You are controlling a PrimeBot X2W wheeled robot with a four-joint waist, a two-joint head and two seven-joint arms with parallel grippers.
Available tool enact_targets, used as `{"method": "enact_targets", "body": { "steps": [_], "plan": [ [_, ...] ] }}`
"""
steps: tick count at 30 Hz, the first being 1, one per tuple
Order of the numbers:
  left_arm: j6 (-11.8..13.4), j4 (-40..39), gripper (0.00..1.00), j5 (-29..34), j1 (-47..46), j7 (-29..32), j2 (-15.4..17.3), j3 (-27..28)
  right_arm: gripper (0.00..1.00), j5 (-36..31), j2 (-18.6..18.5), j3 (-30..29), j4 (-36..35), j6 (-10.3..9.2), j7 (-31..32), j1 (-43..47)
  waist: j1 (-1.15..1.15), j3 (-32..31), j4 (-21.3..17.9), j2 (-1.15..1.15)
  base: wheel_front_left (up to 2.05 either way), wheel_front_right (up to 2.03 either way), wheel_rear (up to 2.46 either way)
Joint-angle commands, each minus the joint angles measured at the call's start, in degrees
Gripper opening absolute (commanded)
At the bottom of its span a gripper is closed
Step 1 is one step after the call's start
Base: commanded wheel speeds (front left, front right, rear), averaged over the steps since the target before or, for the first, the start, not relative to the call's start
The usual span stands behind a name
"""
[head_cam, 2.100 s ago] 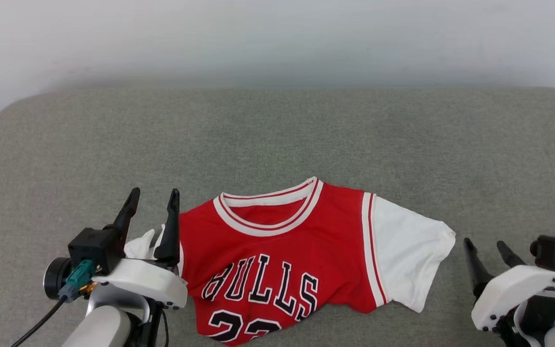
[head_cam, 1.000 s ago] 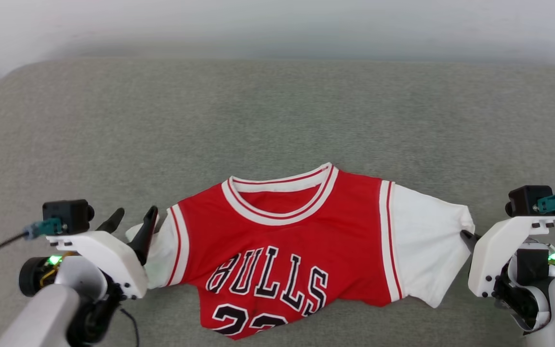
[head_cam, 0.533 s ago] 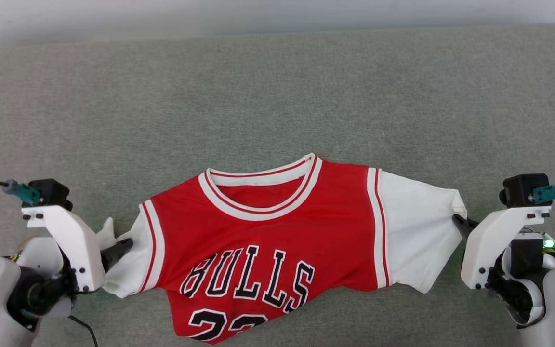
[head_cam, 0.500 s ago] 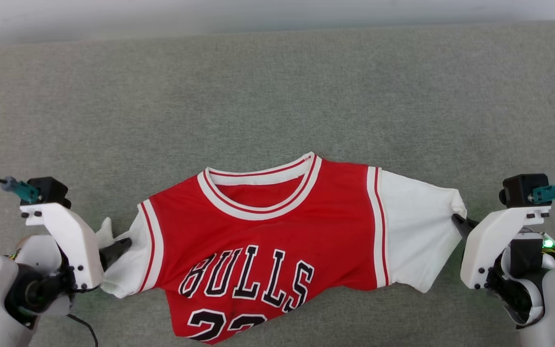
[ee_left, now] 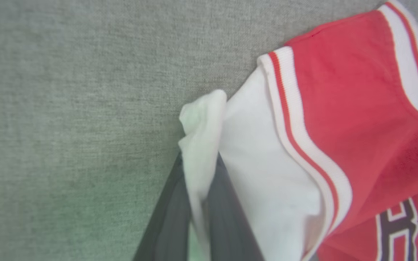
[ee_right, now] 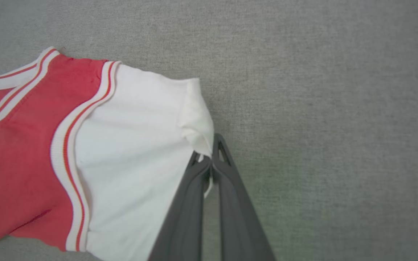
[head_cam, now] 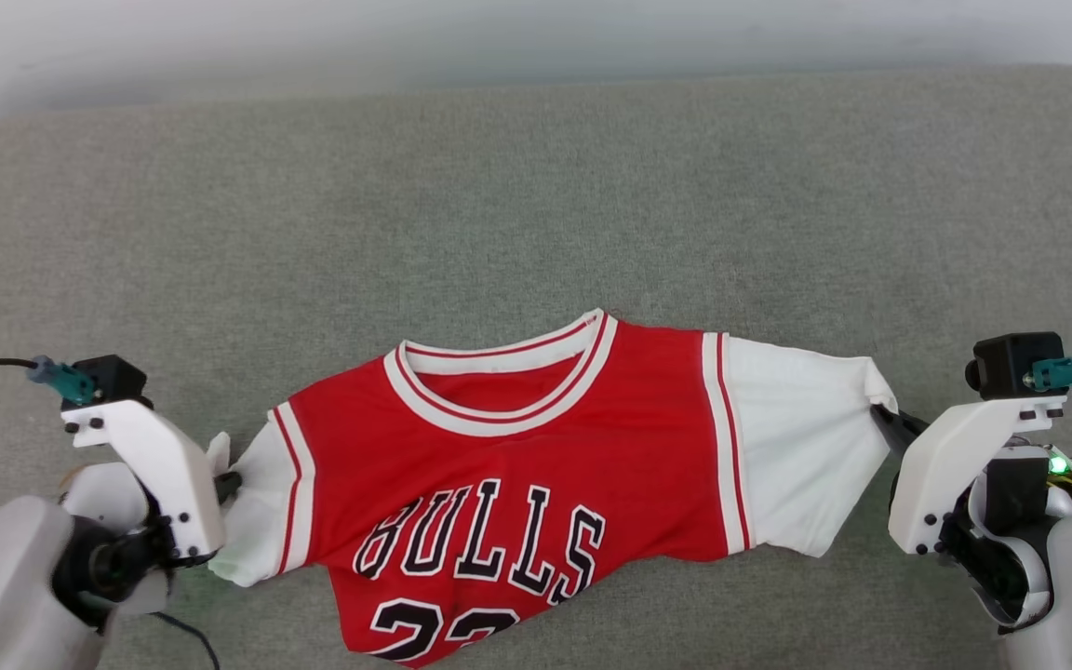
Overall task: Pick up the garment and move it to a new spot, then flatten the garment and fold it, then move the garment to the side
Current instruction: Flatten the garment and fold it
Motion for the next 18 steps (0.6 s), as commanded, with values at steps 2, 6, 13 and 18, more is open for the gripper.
{"method": "enact_targets", "body": {
  "steps": [2, 6, 13, 18],
  "plan": [
    [-0.29, 0.75, 0.00, 1.36, -1.11, -2.05, -1.50, -0.58, 0.00, 0.88, -0.68, 0.60, 0.15, -0.02, -0.20, -0.99, 0.00, -1.95, 0.78, 0.00, 0.00, 0.00, 0.00],
    [0.25, 0.97, 0.00, 4.70, -5.27, -7.45, -1.85, 0.33, 0.00, 1.98, -2.43, 0.63, 0.71, -0.03, -0.37, -2.51, 0.00, -4.63, 1.43, 0.00, 0.00, 0.00, 0.00],
    [1.08, 1.34, 0.00, 9.03, -13.95, -12.90, -3.30, 0.83, 0.00, 3.05, -4.85, 1.88, 5.51, -0.03, -2.53, -9.85, 0.00, -7.73, 1.02, 0.00, 0.00, 0.00, 0.00],
    [0.82, 4.16, 0.00, 11.79, -22.01, -16.30, -5.43, 0.73, 0.00, 3.83, -6.48, 2.93, 10.28, -0.03, -4.01, -17.64, 0.00, -7.86, 0.59, 0.00, 0.00, 0.00, 0.00]
  ]
}}
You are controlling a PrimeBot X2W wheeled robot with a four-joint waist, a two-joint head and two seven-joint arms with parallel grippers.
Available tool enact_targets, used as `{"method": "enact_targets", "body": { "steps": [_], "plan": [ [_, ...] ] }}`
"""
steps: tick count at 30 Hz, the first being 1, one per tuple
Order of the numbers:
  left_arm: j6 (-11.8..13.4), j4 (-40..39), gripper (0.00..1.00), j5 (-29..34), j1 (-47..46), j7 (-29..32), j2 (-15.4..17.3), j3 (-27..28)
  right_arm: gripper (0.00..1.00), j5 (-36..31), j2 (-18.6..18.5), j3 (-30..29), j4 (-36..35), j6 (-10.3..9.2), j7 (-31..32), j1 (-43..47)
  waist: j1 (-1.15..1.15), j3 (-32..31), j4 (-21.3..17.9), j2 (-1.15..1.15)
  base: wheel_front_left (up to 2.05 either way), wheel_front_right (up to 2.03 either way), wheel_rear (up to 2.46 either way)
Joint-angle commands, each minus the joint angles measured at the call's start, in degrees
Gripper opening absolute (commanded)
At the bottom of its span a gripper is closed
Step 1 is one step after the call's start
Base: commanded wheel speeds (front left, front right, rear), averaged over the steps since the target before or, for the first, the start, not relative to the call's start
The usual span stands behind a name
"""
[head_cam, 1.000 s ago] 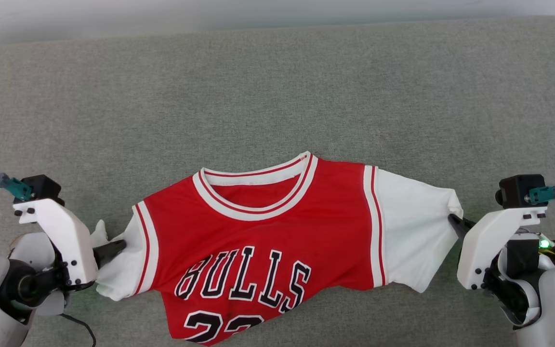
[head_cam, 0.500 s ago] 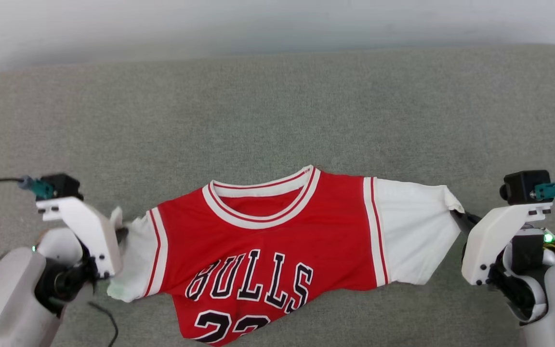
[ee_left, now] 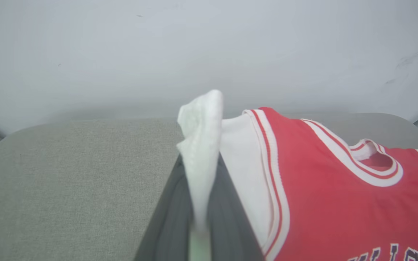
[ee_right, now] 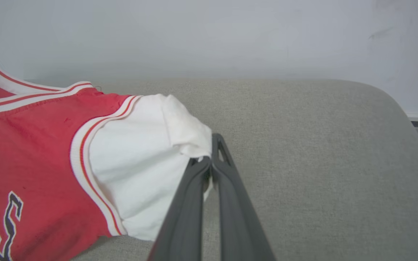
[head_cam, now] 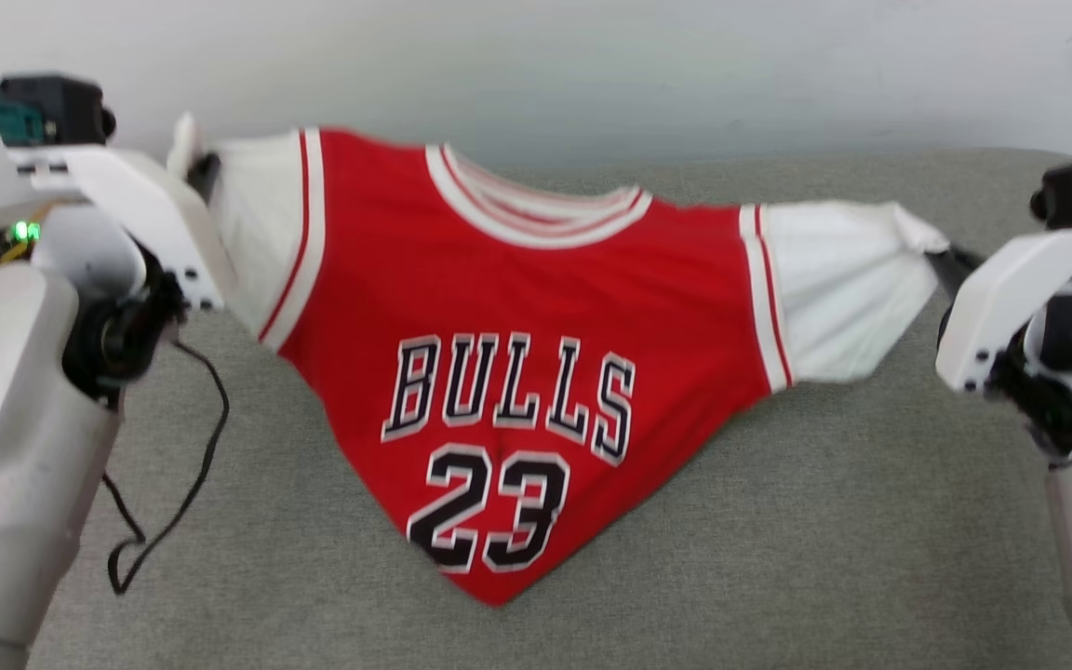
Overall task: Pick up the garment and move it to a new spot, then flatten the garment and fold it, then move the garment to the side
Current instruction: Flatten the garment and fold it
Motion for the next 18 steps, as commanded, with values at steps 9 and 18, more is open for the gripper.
{"method": "enact_targets", "body": {
  "steps": [9, 18],
  "plan": [
    [-2.59, 8.10, 0.00, 3.23, -15.94, -3.99, -1.91, 0.39, 0.00, 0.66, 0.91, 1.56, 8.65, -0.03, -5.55, -18.25, 0.00, 5.40, -1.37, 0.00, 0.00, 0.00, 0.00],
    [-4.39, 12.55, 0.00, 6.80, -31.09, -10.57, -3.16, 0.88, 0.00, -2.61, 2.21, 2.07, 16.16, -0.03, -12.13, -37.17, 0.00, 14.18, -1.54, 0.00, 0.00, 0.00, 0.00]
  ]
}}
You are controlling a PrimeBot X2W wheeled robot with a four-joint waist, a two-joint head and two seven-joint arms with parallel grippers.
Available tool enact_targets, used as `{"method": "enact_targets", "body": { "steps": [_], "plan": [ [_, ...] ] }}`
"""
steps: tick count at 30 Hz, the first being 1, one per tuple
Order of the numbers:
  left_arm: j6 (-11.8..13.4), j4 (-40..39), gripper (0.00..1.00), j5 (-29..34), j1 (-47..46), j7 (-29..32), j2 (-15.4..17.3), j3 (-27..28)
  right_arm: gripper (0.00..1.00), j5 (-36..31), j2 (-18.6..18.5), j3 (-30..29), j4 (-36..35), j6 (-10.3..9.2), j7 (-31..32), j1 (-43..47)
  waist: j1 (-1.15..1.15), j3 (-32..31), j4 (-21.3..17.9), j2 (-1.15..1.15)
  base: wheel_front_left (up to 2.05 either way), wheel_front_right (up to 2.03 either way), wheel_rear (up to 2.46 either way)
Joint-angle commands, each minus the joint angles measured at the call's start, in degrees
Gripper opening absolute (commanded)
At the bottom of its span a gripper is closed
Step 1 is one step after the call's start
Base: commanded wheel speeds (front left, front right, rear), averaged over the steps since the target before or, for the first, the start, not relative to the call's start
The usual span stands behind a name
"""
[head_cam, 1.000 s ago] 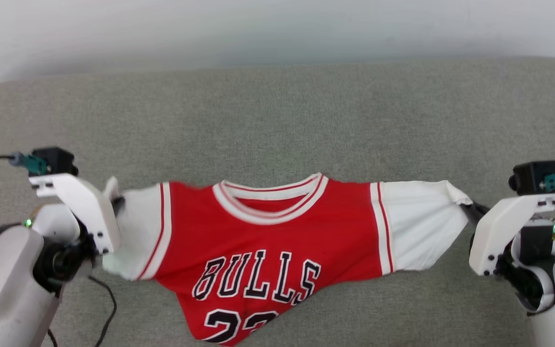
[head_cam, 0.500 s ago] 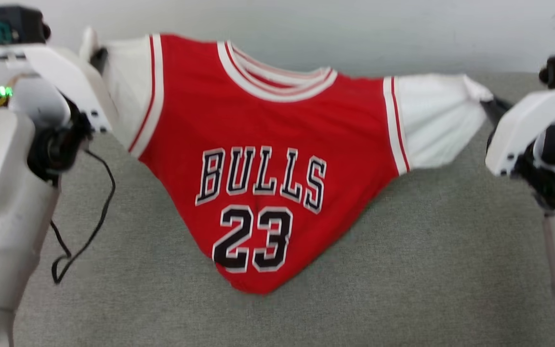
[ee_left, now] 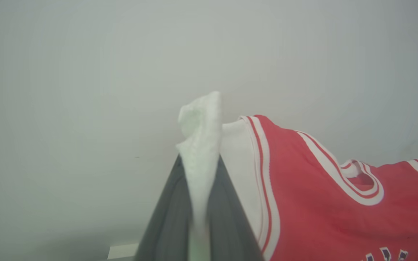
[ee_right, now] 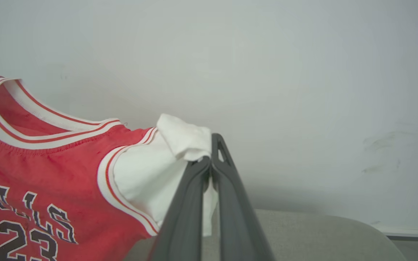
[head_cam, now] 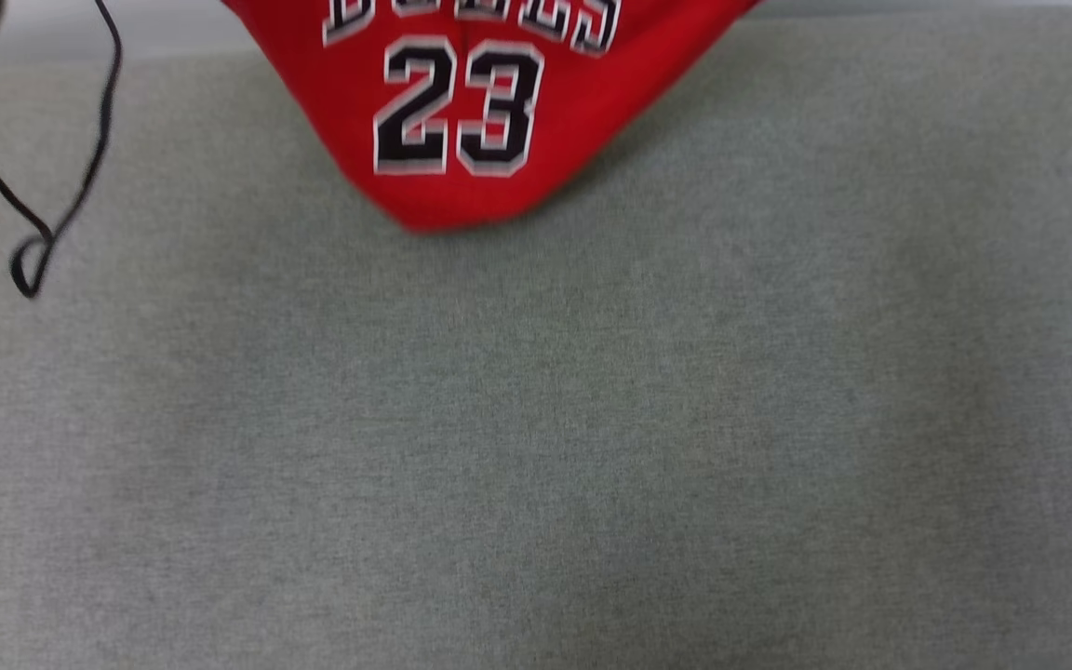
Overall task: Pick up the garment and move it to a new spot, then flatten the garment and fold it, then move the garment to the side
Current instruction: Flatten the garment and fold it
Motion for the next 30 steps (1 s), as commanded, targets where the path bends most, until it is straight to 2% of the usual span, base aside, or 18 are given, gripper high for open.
{"method": "enact_targets", "body": {
  "steps": [1, 9, 16, 23, 30],
  "plan": [
    [-0.21, 0.54, 0.00, 0.51, -1.72, -0.91, -0.21, 0.16, 0.00, -0.91, 0.05, 0.28, 0.63, -0.02, -0.84, -2.49, -0.01, 3.36, 0.04, 0.00, 0.00, 0.00, 0.00],
    [-1.40, 3.01, 0.00, 2.62, -12.78, -7.32, 0.10, 1.30, 0.00, -5.41, 0.57, 0.33, 4.66, -0.02, -7.44, -16.52, -0.01, 10.72, 0.13, 0.00, 0.00, 0.00, 0.00],
    [-2.92, 5.48, 0.00, 2.57, -16.31, -10.67, 0.11, 1.74, 0.00, -5.88, 1.44, 2.96, 7.92, -0.03, -10.44, -22.55, -0.01, 15.76, 0.17, 0.00, 0.00, 0.00, 0.00],
    [-4.98, 10.39, 0.00, 2.25, -14.07, -14.22, -0.63, 1.27, 0.00, -3.71, 3.20, 6.95, 11.70, -0.02, -12.61, -21.77, -0.01, 18.84, 0.35, 0.00, 0.00, 0.00, 0.00],
    [-6.74, 13.71, 0.00, 0.11, -7.27, -19.54, -0.15, 2.19, 0.00, 1.49, 2.92, 12.72, 11.28, -0.02, -12.32, -14.81, -0.01, 17.32, 0.24, 0.00, 0.00, 0.00, 0.00]
  ]
}}
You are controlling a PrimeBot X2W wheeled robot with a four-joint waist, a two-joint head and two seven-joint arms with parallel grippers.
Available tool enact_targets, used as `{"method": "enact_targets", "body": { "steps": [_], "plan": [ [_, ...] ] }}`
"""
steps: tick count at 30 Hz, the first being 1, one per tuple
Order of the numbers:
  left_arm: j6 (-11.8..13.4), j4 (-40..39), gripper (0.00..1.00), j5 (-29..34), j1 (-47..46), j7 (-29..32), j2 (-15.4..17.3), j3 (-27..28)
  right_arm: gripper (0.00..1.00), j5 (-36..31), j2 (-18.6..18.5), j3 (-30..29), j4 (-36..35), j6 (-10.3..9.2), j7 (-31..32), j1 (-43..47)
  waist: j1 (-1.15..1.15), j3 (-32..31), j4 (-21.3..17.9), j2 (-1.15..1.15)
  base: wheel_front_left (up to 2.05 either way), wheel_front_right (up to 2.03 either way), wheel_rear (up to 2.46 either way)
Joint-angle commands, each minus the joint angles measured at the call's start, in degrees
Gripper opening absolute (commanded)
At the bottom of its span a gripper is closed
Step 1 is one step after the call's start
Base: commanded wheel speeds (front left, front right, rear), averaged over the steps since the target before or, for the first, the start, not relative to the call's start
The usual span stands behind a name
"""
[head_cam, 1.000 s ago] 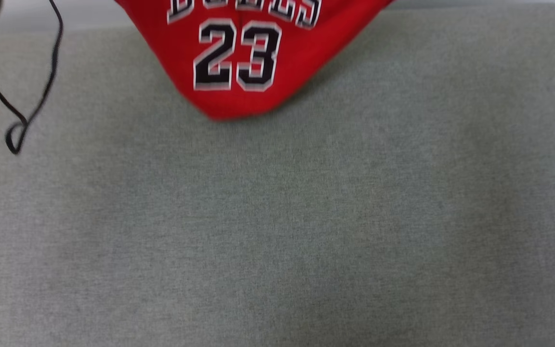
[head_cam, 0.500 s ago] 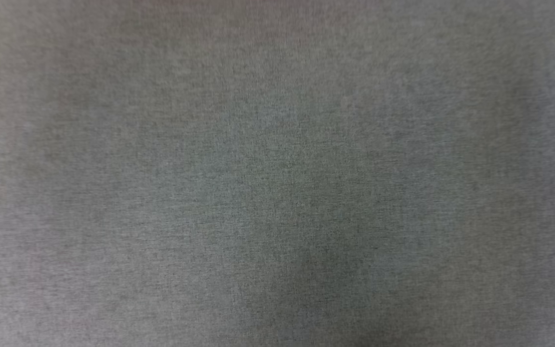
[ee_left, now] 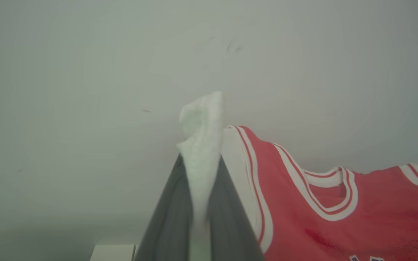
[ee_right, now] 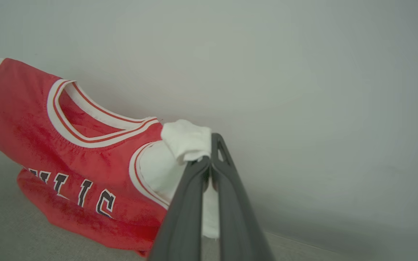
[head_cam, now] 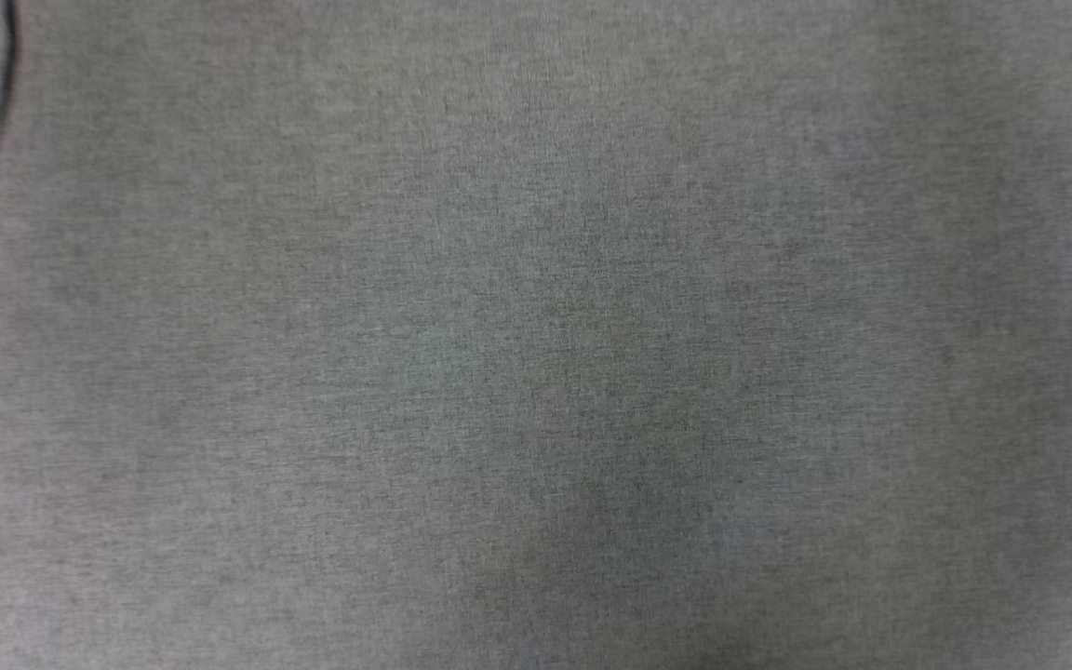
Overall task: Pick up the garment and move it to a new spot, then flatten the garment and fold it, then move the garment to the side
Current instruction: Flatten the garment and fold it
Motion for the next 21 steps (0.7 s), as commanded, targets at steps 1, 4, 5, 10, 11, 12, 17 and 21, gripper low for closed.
{"method": "enact_targets", "body": {
  "steps": [1, 4, 5, 10, 11, 12, 17, 21],
  "plan": [
    [-0.41, 0.21, 0.00, -0.73, 2.79, -1.22, 0.58, 0.54, 0.00, 0.96, -0.80, 1.32, -1.11, -0.03, -0.12, 2.93, -0.01, -1.31, 0.01, 0.00, 0.00, 0.00, 0.00],
    [-0.92, -0.63, 0.00, -2.21, 8.92, -3.18, 0.90, 1.36, 0.00, 3.75, -2.06, 3.84, -4.07, -0.03, -0.55, 9.60, -0.01, -3.75, 0.10, 0.00, 0.00, 0.00, 0.00],
    [-0.98, -1.32, 0.00, -2.51, 11.51, -3.75, 1.10, 1.50, 0.00, 4.64, -2.64, 4.50, -5.25, -0.03, -0.60, 12.41, -0.01, -4.74, 0.24, 0.00, 0.00, 0.00, 0.00],
    [-0.89, -5.87, 0.00, -4.21, 22.72, -5.19, 1.41, 3.16, 0.00, 7.74, -5.23, 5.54, -11.60, -0.02, -0.98, 23.89, -0.01, -8.55, 0.77, 0.00, 0.00, 0.00, 0.00],
    [-0.53, -7.45, 0.00, -4.52, 25.78, -5.37, 1.65, 3.68, 0.00, 8.15, -5.79, 5.53, -13.51, -0.02, -0.79, 26.87, -0.01, -9.34, 0.76, 0.00, 0.00, 0.00, 0.00],
    [-0.34, -9.20, 0.00, -4.89, 28.95, -5.43, 1.48, 4.14, 0.00, 8.55, -6.49, 5.17, -15.32, -0.02, -0.89, 29.95, -0.01, -10.19, 0.91, 0.00, 0.00, 0.00, 0.00],
    [3.47, -20.23, 0.00, -4.42, 45.37, -5.75, 2.08, 6.13, 0.00, 9.19, -7.82, 1.58, -24.67, -0.02, 0.58, 45.52, -0.01, -14.23, 1.19, 0.00, 0.00, 0.00, 0.00],
    [7.53, -29.64, 0.00, -4.26, 58.52, -5.78, 2.32, 7.29, 0.00, 8.47, -6.82, -2.47, -31.75, -0.02, 2.87, 57.34, -0.01, -17.70, 1.19, 0.00, 0.00, 0.00, 0.00]
  ]
}}
